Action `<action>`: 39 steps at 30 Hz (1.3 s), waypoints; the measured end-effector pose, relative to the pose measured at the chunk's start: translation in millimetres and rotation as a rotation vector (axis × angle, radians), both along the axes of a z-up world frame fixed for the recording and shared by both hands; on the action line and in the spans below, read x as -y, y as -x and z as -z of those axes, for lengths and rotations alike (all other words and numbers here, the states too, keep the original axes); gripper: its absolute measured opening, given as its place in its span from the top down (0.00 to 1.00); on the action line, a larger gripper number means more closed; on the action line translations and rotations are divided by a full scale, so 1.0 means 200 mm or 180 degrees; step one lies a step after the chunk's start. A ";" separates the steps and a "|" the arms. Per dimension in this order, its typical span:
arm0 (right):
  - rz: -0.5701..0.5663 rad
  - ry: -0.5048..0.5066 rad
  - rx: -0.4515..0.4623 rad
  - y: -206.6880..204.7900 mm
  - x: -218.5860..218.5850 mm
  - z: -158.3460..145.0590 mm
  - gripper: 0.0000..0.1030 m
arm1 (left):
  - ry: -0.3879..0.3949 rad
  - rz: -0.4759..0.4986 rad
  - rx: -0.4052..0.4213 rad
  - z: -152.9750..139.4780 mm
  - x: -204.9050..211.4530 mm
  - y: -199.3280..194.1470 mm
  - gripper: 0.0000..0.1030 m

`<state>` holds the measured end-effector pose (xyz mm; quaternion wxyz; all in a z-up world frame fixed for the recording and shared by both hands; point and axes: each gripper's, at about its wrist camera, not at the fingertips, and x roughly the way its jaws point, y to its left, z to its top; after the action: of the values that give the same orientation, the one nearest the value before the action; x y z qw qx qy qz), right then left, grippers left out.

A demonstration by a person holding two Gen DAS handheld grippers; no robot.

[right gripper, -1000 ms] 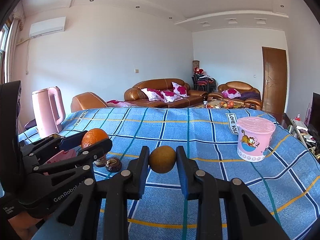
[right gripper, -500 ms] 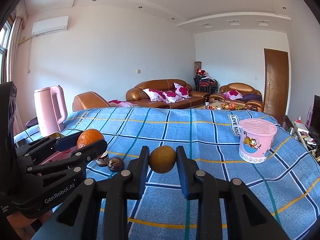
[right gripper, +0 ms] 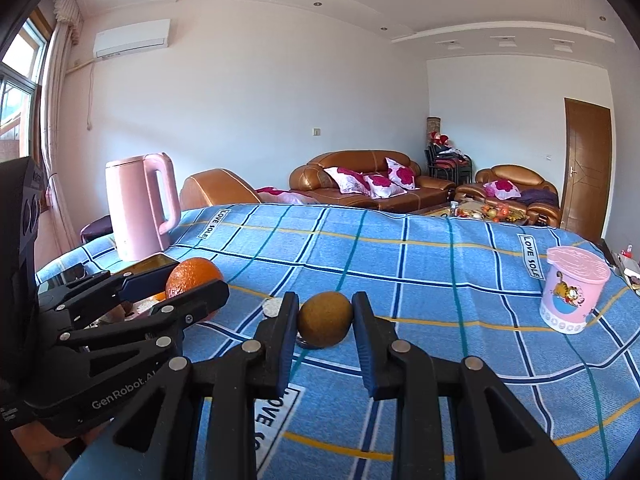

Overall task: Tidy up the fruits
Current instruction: 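Carry the orange over the tin with the left tool while the right carries the yellow-brown fruit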

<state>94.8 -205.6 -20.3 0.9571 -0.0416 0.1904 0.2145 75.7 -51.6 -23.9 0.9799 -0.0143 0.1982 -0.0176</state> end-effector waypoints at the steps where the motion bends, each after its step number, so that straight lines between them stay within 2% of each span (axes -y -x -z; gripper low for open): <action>1: -0.0029 0.0000 -0.0004 0.00 -0.02 0.00 0.72 | 0.0001 -0.0028 -0.0009 0.00 -0.03 0.01 0.54; 14: -0.0349 0.0038 -0.0032 0.03 -0.31 0.00 0.72 | 0.0020 -0.0287 -0.0013 -0.02 -0.25 0.09 0.54; 39: -0.0819 0.0116 0.0020 0.06 -0.67 -0.06 0.72 | -0.0023 -0.0780 -0.0028 -0.03 -0.59 0.21 0.54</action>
<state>83.0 -72.6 -8.3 0.9213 -0.0838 0.1845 0.3319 34.2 67.3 -18.9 0.9739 -0.0350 0.1994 0.1030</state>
